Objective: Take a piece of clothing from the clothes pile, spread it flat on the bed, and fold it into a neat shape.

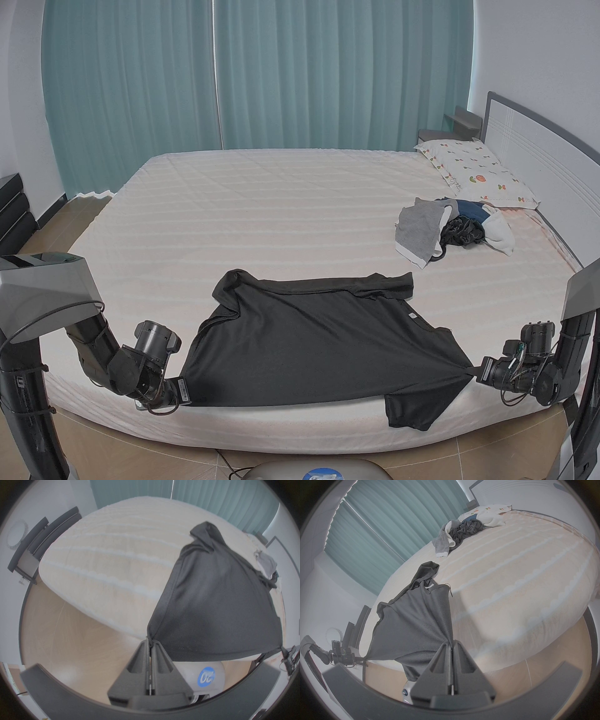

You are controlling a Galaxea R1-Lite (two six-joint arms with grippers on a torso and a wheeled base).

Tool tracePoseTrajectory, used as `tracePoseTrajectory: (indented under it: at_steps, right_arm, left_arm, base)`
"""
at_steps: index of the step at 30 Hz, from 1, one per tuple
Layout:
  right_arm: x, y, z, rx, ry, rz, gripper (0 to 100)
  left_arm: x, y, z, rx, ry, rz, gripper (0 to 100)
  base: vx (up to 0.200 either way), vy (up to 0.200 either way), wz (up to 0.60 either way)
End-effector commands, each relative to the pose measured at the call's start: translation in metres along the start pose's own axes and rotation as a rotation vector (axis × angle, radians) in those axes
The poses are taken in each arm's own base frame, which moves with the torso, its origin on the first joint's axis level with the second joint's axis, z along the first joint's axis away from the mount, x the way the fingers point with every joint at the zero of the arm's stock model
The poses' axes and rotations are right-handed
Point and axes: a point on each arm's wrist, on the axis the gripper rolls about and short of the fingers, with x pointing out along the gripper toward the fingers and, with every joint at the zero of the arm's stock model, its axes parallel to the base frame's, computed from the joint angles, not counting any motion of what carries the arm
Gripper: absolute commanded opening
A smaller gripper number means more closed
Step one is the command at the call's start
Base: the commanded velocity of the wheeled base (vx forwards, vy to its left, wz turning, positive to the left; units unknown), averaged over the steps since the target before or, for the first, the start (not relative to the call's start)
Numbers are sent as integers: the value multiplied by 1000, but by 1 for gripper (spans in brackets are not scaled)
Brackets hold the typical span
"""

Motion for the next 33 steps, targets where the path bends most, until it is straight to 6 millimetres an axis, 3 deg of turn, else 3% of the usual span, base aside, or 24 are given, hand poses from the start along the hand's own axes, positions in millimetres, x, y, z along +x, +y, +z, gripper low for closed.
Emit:
tracePoseTrajectory:
  at_steps: [1, 9, 20, 21, 29, 33]
  right_arm:
    - [-1, -2, -4, -28, 18, -8, 0]
    - [13, -8, -16, -59, 65, -27, 0]
    - [27, 2, -19, -96, 75, 5, 0]
    - [28, 2, -18, -94, 72, 8, 100]
    - [19, 11, -3, 13, -21, 56, 100]
    - [15, 17, 16, 130, -106, 101, 100]
  left_arm:
    - [0, -2, -8, 38, 40, 17, 0]
    - [8, -8, -13, 59, 57, 19, 0]
    - [16, -15, -13, 57, 46, 3, 0]
    - [17, -15, -14, 57, 47, 4, 100]
    - [12, -15, -4, 28, 2, -25, 100]
    - [-7, -14, 11, -9, -60, -102, 100]
  base:
    - [0, 0, 0]
    - [0, 0, 0]
    - [0, 0, 0]
    - [0, 0, 0]
    - [0, 0, 0]
    - [0, 0, 0]
